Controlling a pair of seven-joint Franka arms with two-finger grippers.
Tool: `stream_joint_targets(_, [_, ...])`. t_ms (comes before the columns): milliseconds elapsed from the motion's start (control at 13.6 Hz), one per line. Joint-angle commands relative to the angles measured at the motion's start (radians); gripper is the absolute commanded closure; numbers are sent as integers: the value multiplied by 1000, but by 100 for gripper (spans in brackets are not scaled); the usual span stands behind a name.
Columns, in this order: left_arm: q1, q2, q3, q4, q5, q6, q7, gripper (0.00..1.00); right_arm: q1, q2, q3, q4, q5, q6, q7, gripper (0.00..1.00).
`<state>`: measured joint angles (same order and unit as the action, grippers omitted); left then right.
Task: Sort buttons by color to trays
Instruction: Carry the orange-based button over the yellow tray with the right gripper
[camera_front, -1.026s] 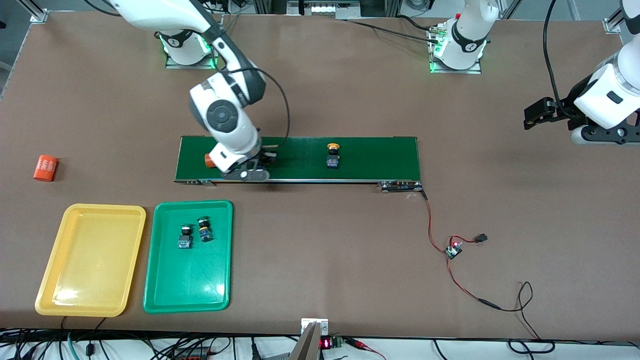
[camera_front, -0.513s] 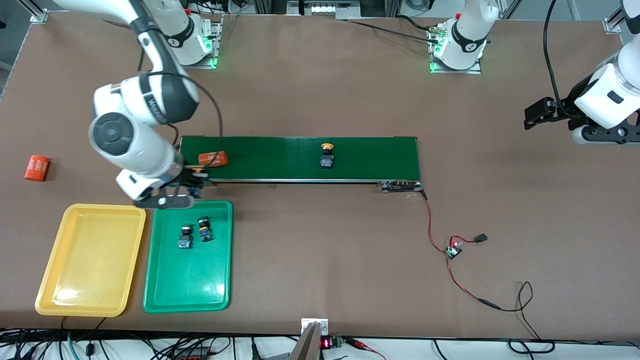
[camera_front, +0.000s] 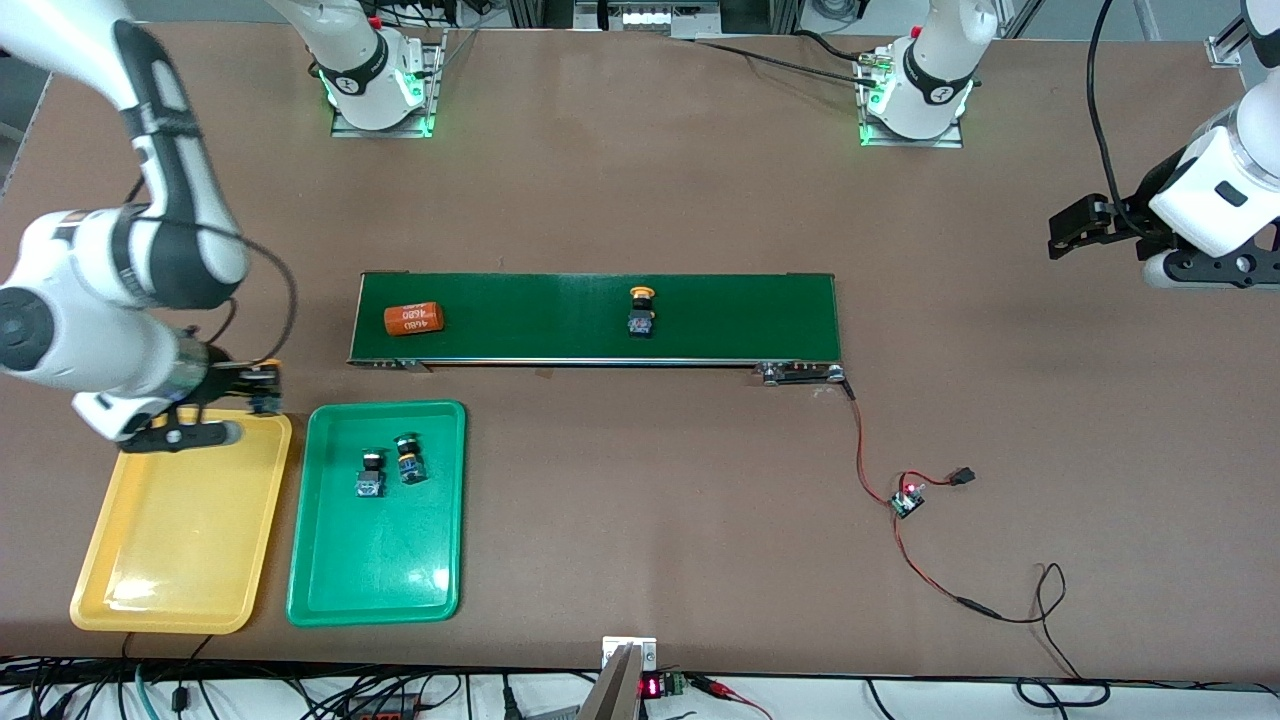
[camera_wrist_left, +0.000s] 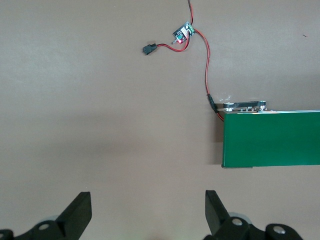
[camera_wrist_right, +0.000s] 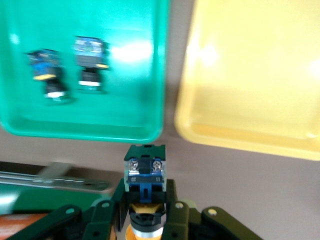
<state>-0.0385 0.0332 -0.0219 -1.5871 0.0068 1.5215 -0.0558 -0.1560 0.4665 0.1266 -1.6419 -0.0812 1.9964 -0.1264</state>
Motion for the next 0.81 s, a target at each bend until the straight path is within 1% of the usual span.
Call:
stream_joint_targets(0, [0,-10,2,9,5,-10,17,0,-78,69,5,27,-29,91,-134,100])
stream_joint_targets(220, [-1,-10,2,9,5,-9,17,0,-118,124,-27,30,-51,212,-241,100])
stream_joint_targets(366, [0,-10,2,9,5,-9,17,0,-146,168,-51,31,-63,330,-324,100])
stream_joint_targets(513, [0,-10,2,9,5,-9,17,0,-181,208,-56,33,-63,425,-390,100])
stream_joint_targets(733, [0,-10,2,9,5,-9,17,0,-206,247,-58,42,-63,492,-423,98])
